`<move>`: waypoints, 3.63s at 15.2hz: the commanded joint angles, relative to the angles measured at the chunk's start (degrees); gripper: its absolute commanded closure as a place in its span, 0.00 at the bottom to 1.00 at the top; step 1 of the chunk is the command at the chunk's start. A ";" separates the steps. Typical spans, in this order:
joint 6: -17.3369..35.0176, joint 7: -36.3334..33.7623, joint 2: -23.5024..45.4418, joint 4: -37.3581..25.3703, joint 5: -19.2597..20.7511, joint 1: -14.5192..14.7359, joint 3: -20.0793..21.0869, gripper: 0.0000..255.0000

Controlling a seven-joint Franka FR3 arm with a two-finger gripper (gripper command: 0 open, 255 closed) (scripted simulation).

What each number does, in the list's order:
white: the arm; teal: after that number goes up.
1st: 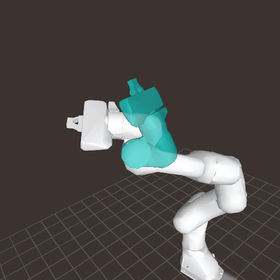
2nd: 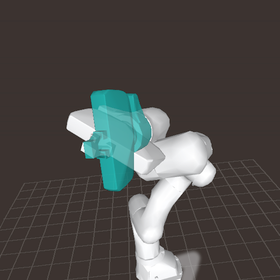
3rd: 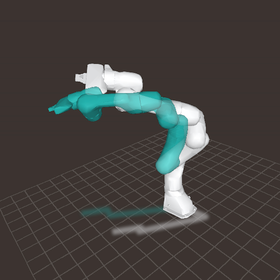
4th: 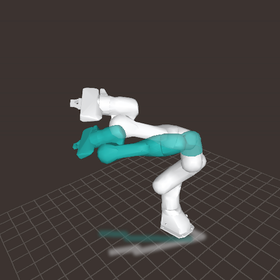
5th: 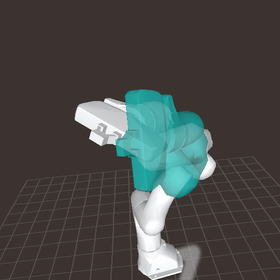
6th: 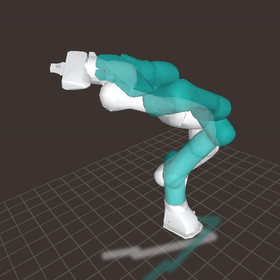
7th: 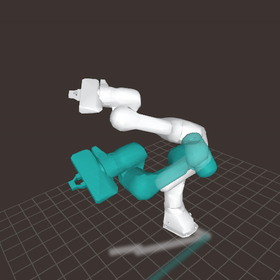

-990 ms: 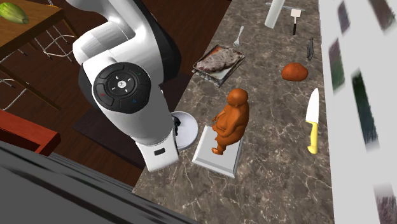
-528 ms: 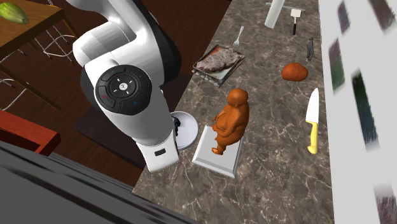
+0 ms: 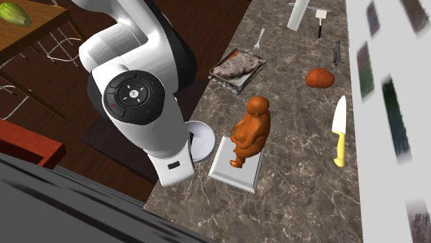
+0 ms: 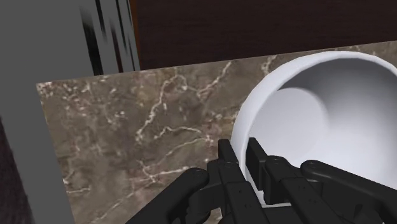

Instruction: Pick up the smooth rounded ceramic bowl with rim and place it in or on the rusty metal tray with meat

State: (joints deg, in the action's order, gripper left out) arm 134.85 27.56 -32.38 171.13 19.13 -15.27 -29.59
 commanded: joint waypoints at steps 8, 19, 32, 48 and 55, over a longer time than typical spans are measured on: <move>-7.62 -0.39 -5.83 -1.85 -0.80 -0.57 1.97 1.00; -19.80 -0.77 -13.18 -6.79 -3.05 -0.52 5.20 1.00; -30.59 -11.23 -26.49 -4.08 -12.46 4.89 17.36 1.00; -30.77 -37.95 -27.44 -5.77 -37.53 25.37 43.61 1.00; -26.38 -47.59 -17.95 -13.04 -45.16 29.69 54.18 1.00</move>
State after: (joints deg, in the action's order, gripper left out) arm 108.01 -18.41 -51.93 159.66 -25.00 13.94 22.99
